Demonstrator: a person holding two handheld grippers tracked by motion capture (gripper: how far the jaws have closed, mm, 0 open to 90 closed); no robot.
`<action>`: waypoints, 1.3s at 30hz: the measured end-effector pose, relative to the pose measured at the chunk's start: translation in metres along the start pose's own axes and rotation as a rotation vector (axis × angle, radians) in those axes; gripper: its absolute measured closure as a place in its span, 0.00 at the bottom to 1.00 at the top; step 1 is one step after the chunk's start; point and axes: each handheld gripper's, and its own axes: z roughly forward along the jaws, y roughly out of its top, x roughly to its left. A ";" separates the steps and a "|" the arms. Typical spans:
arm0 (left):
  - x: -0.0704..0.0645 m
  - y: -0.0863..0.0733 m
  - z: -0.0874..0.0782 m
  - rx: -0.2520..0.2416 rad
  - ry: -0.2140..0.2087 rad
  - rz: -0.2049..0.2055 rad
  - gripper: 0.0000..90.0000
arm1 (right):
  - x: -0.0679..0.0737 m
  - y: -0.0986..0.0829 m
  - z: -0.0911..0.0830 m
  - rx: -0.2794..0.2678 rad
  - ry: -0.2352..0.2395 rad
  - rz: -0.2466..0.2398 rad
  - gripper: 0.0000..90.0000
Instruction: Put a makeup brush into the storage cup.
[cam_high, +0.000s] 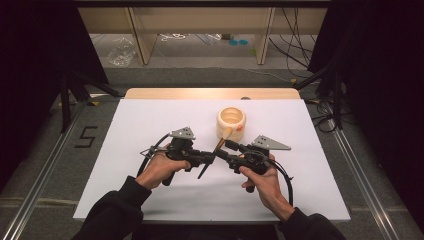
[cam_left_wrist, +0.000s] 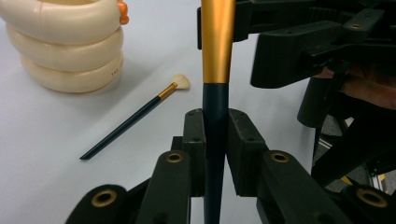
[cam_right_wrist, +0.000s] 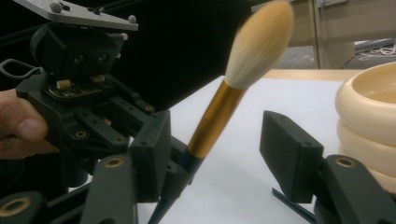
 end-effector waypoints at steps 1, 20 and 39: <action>-0.001 0.000 0.000 -0.007 0.000 0.000 0.87 | -0.001 0.000 0.001 -0.011 0.009 -0.005 0.54; -0.004 0.004 -0.001 -0.029 0.018 0.028 0.87 | -0.005 0.000 0.010 -0.025 0.085 0.069 0.79; -0.006 0.003 0.002 -0.071 0.044 0.026 0.87 | -0.007 0.001 0.013 -0.034 0.107 0.128 0.85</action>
